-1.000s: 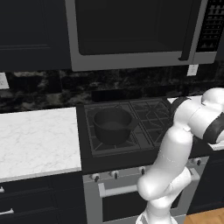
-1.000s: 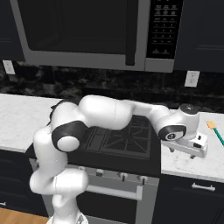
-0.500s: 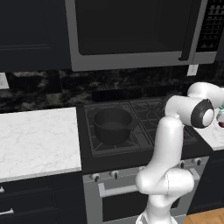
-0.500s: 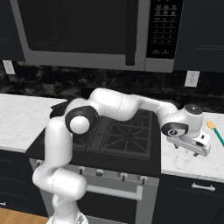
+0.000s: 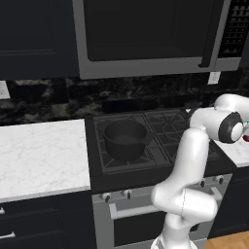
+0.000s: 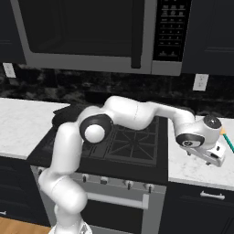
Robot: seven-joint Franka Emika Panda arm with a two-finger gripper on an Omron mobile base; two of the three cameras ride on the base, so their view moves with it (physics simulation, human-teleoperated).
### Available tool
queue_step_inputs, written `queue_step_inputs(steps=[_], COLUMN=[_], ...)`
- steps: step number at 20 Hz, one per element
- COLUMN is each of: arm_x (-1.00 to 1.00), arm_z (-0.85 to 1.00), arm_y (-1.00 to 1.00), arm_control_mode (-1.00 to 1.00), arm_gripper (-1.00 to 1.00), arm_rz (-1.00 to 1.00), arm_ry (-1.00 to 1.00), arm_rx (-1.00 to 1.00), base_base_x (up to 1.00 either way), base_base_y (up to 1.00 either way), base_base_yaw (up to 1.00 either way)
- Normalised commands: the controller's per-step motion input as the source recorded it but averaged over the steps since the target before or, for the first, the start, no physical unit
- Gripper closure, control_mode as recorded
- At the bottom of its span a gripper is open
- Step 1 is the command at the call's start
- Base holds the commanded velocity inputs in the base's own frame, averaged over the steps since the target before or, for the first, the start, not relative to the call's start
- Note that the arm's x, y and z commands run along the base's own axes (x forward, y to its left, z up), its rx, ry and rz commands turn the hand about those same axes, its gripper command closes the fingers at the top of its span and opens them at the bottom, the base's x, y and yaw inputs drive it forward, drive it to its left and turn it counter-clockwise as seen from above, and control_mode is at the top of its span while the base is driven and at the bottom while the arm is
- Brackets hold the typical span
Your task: Put the lime and bell pepper in the pot. Retrieve the spatula and lightly stir the vegetables in the pot.
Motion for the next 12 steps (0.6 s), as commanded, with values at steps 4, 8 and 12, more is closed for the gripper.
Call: queue_step_inputs(steps=[4, 8, 12], arm_x=[0.34, 0.28, 0.31], arm_z=[-0.25, -0.07, -0.08], arm_y=[-0.08, -0.40, -0.34], arm_control_mode=[-1.00, -1.00, -1.00], arm_gripper=[-1.00, -1.00, -1.00], arm_rz=[-0.04, -0.01, 0.00], arm_ry=[0.00, 0.00, 0.00], arm_rx=[0.00, 0.00, 0.00], base_base_x=[0.00, 0.00, 0.00], base_base_y=[0.00, 0.00, 0.00], base_base_yaw=[0.00, 0.00, 0.00])
